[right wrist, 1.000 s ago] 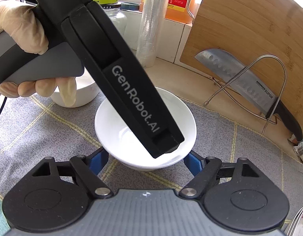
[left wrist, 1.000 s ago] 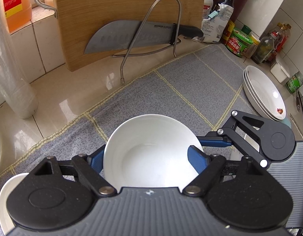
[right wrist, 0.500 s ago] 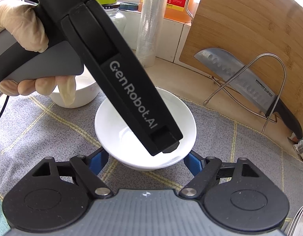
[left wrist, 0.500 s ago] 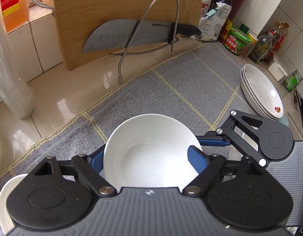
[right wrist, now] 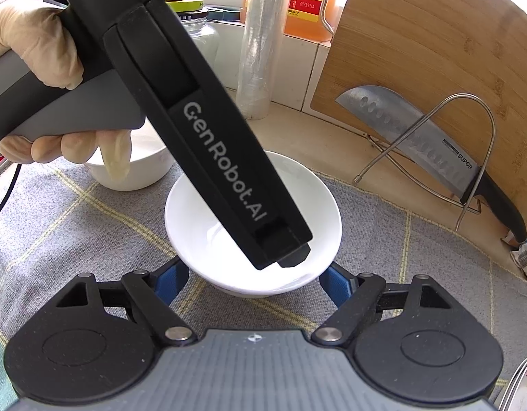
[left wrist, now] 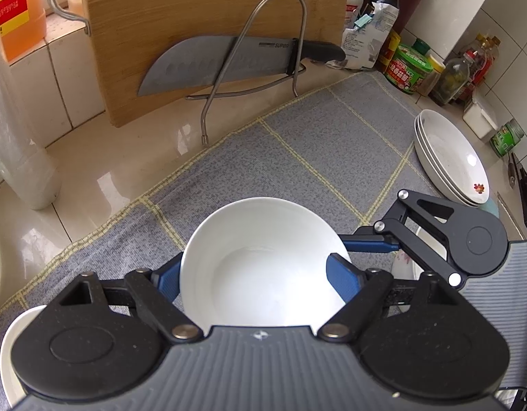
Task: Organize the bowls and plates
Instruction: 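Carry the held bowl with the left tool over the white bowl, then lower the held bowl into the white bowl and open the left tool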
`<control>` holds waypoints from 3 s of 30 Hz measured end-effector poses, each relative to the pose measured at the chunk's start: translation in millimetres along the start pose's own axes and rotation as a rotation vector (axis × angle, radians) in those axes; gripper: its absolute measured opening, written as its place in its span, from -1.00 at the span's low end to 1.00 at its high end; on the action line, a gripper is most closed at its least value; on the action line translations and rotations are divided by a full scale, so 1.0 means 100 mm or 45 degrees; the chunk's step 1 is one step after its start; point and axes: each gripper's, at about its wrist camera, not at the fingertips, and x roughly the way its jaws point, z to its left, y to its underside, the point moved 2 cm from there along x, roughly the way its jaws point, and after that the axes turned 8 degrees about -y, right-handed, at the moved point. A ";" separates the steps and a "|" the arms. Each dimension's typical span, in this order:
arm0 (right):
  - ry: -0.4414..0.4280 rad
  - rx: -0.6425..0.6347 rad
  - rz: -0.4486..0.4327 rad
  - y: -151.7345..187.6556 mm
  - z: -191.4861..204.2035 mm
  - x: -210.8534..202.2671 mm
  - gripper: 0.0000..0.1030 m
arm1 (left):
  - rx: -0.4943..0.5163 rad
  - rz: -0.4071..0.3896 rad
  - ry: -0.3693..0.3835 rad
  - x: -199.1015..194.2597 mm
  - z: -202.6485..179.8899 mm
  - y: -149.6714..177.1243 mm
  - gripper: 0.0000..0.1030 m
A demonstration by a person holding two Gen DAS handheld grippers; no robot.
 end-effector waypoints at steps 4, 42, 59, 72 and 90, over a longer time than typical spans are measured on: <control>0.002 -0.017 -0.012 0.00 0.03 -0.09 0.67 | -0.022 -0.010 0.001 -0.09 -0.03 0.00 0.63; 0.122 0.135 -0.055 0.66 -0.08 -1.25 0.67 | 0.141 -0.067 0.072 -0.45 -1.34 -0.12 0.64; 0.136 0.293 0.003 1.02 -0.27 -1.30 0.67 | 0.213 -0.006 0.130 -0.12 -1.69 -0.11 0.64; 0.094 0.345 0.021 1.05 -0.31 -1.22 0.68 | 0.206 -0.014 0.149 -0.03 -1.66 -0.06 0.64; 0.073 0.364 -0.103 1.03 -0.29 -1.38 1.00 | 0.169 -0.173 0.102 -0.24 -1.48 -0.05 0.73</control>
